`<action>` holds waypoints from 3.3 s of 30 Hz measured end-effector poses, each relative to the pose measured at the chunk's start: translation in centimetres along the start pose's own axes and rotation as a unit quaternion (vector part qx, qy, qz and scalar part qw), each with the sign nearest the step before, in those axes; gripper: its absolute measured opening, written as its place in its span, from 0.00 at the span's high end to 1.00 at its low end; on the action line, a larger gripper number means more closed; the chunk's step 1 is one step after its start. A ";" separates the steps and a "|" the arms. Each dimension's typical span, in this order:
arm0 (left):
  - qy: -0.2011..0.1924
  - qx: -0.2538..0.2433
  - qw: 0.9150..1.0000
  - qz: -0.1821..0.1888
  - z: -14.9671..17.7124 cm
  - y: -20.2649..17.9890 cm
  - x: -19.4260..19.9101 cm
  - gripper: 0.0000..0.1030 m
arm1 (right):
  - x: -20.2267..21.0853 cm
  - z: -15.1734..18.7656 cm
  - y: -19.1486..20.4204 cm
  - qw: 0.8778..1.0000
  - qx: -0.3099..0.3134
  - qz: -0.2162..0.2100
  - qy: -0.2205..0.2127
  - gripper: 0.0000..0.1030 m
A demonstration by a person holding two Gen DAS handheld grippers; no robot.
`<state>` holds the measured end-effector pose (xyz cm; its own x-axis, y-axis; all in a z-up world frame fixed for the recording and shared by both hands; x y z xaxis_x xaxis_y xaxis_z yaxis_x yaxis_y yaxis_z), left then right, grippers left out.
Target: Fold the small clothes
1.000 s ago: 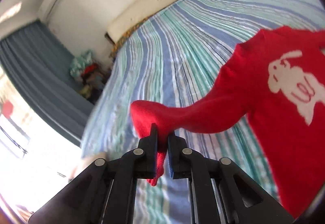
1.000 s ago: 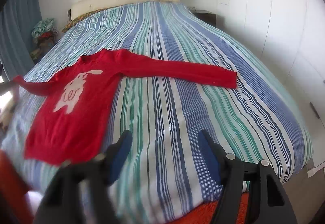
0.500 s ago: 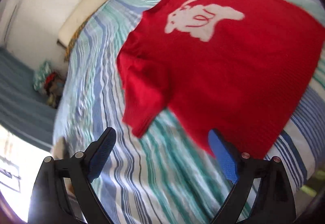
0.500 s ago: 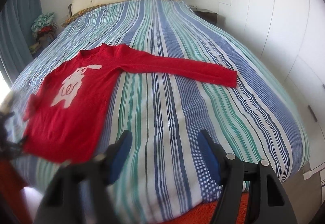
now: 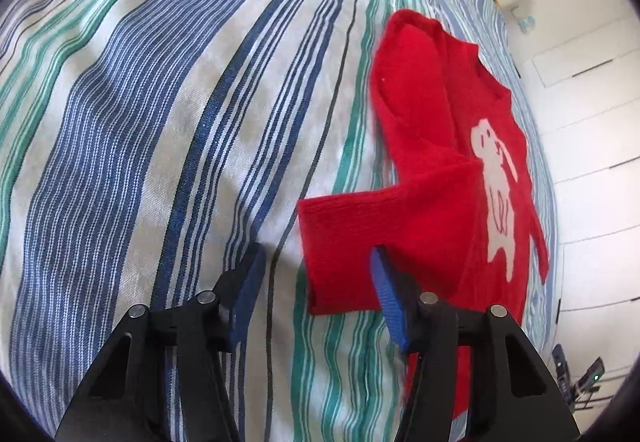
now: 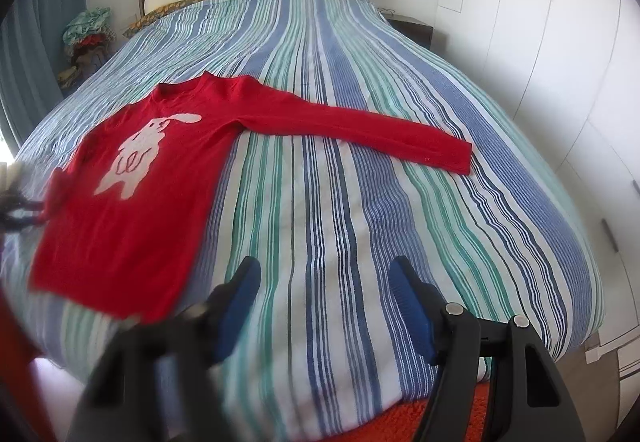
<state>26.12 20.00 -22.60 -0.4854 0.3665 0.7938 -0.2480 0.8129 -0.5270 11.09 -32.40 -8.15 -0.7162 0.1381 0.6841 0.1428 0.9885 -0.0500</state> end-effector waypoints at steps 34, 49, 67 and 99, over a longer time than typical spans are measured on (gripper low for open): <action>-0.135 0.072 0.959 -0.237 -8.5 14.2 11.0 0.43 | -0.7 0.3 -1.7 0.999 -0.045 0.008 0.013 0.35; -0.209 0.017 0.935 -0.287 -14.0 12.6 12.9 0.97 | -1.8 0.8 -1.6 0.998 -0.040 0.018 0.043 0.35; -0.104 -0.013 0.904 -0.414 -12.6 17.0 6.6 0.96 | -2.6 1.1 -2.0 0.997 -0.049 0.026 0.055 0.35; -0.013 -0.312 0.936 -0.160 16.2 -10.6 2.5 0.15 | -6.3 8.6 15.4 0.965 0.040 -0.172 0.193 0.35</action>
<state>13.98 4.94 -19.94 -0.4930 0.0547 0.8683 0.1505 0.9883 0.0232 11.88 -17.55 -19.49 -0.4019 -0.2179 0.8894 -0.1220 0.9754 0.1839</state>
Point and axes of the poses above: each gripper's, at about its wrist camera, not at the fingertips, and x roughly against the way its jaws point, y to its left, z to its underside, the point moved 6 cm from there along -x, roughly the way its jaws point, and after that the axes turned 8 degrees about -y, right-handed, at the moved point
